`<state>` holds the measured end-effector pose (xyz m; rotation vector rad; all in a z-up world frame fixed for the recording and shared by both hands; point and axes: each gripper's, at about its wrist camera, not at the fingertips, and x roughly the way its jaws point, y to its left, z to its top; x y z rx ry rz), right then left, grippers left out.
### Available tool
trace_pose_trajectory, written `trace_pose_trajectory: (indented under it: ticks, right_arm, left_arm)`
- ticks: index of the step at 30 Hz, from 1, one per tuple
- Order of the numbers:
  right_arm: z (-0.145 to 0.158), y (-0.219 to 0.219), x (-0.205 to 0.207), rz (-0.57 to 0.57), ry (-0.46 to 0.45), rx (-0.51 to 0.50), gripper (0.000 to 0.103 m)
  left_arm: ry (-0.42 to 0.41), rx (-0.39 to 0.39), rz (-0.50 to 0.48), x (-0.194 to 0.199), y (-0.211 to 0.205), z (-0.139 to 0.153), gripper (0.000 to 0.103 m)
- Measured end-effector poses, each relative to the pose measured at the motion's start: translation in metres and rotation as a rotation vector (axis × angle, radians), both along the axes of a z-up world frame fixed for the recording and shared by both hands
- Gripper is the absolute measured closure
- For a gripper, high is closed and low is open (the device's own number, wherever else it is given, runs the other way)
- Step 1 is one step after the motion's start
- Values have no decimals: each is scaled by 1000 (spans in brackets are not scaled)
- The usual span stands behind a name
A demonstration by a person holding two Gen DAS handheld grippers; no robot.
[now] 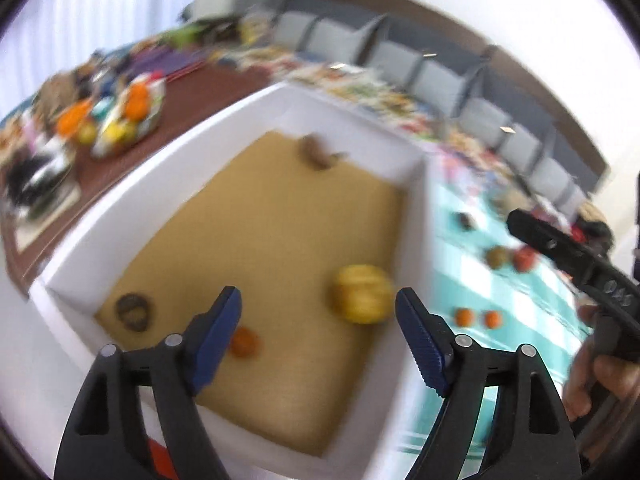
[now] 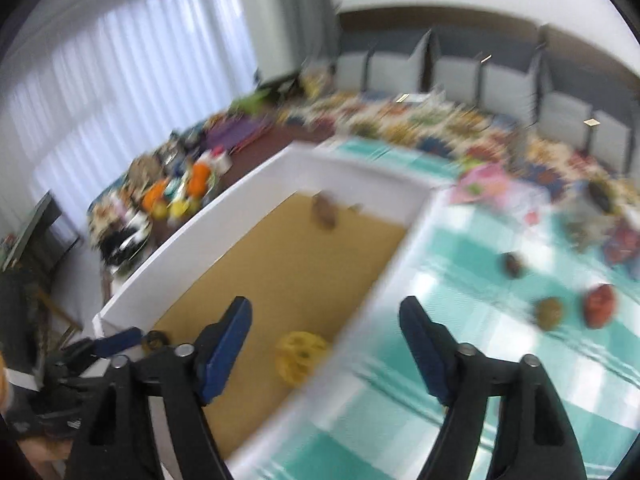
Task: Organize fruits
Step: 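Return both tools over the cloth toward the remaining sweet potato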
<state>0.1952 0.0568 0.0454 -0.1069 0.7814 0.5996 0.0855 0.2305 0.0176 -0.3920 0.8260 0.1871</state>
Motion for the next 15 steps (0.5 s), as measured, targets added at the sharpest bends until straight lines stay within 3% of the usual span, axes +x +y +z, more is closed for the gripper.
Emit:
trace_pose_trajectory:
  ticks: [3,6,11,15]
  right_arm:
    - [4,-68,-25,-86,-78,-31,17]
    - [-13,-146,-57,-209,-114,-81,13]
    - [-74,-247,-98,-413,-18,-148,13]
    - [-124,-296,-132,-529,72,-137,13]
  left_arm:
    - [-51,-22,-135,-7,-53,8,17]
    - [-36,-38,-270,-9,-106,-9,16]
    - [68,-16,-370,-2,-174,-80,16]
    - [110,95,-420,-2,-210,-124,16]
